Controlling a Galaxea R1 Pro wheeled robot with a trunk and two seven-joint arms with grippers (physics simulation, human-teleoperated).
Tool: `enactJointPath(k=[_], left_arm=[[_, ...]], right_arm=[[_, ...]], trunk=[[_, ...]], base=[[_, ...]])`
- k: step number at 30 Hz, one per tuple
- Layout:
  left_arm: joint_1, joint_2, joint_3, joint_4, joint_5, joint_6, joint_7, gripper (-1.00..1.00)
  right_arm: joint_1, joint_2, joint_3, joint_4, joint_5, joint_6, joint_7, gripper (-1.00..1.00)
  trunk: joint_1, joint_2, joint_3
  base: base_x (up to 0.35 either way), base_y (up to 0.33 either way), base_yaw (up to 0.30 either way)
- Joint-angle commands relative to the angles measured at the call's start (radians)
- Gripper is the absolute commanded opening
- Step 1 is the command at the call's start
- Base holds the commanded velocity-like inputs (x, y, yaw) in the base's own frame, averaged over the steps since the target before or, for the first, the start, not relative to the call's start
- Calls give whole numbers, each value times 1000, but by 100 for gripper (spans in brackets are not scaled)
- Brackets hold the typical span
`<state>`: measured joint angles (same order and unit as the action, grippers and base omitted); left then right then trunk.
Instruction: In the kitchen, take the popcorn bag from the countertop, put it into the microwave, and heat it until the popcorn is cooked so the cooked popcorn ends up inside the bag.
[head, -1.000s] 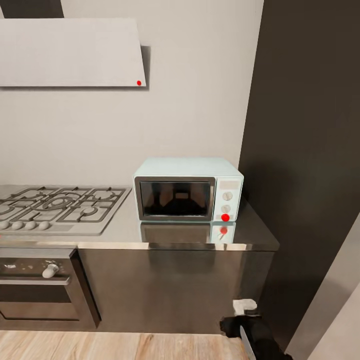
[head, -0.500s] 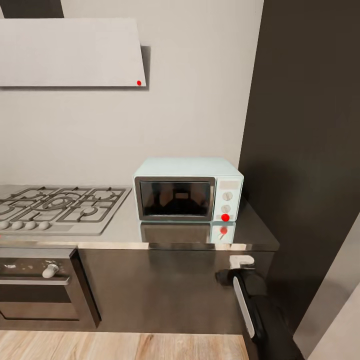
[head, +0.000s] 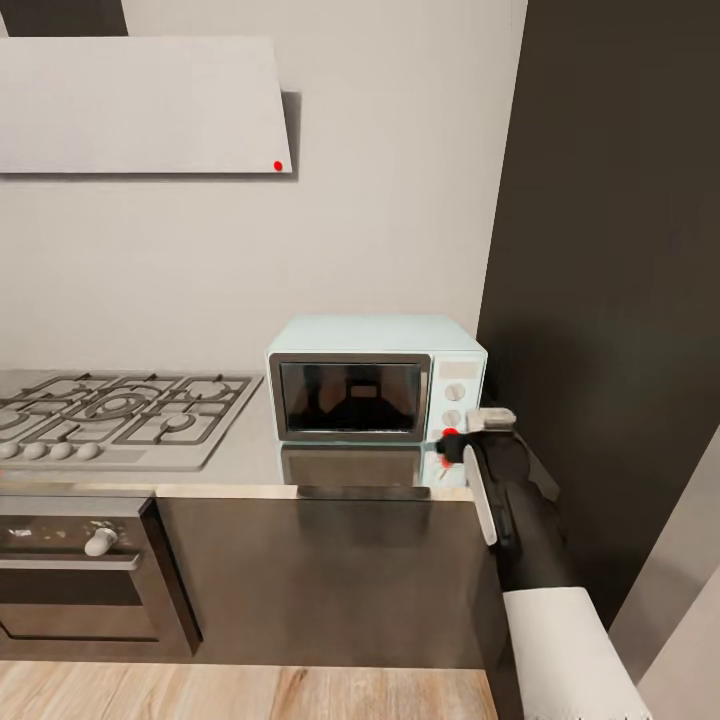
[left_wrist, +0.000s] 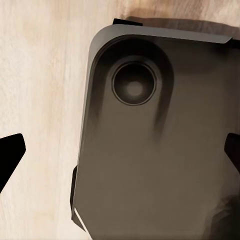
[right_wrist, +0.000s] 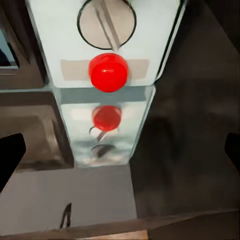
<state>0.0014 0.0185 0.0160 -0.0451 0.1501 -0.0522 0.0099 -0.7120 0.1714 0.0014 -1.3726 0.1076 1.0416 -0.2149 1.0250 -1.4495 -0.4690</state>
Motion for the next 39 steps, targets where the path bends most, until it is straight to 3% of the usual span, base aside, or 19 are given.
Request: enactJointPath(k=[1, 3, 8, 10, 21, 34, 39], left_arm=[[0, 0, 1, -1, 6, -2, 1, 100], [0, 0, 1, -1, 6, -2, 1, 100], [0, 0, 1, -1, 6, -2, 1, 100], [0, 0, 1, -1, 6, -2, 1, 100], [0, -1, 0, -1, 5, -2, 0, 100], [0, -1, -1, -1, 5, -2, -1, 100], [0, -2, -1, -1, 4, -2, -1, 100]], right_arm=[[-2, 0, 0, -2, 9, 6, -1, 100], [-3, 2, 0, -3, 7, -22, -6, 100], [-3, 3, 18, 10, 0, -209, -6, 100], [-2, 2, 25, 14, -2, -240, -5, 100], [-1, 0, 28, 47, -2, -261, -5, 100], [-1, -9, 28, 49, -9, -262, 8, 100], [7, -16, 27, 46, -9, -311, 36, 100]], trunk=[[0, 0, -1], [0, 0, -1], [0, 0, -1], [0, 0, -1], [0, 0, -1], [0, 0, -1], [0, 0, -1]], base=[[0, 0, 0], [0, 0, 0], [0, 0, 0], [0, 0, 0], [3, 9, 0], [92, 216, 0], [24, 31, 0]])
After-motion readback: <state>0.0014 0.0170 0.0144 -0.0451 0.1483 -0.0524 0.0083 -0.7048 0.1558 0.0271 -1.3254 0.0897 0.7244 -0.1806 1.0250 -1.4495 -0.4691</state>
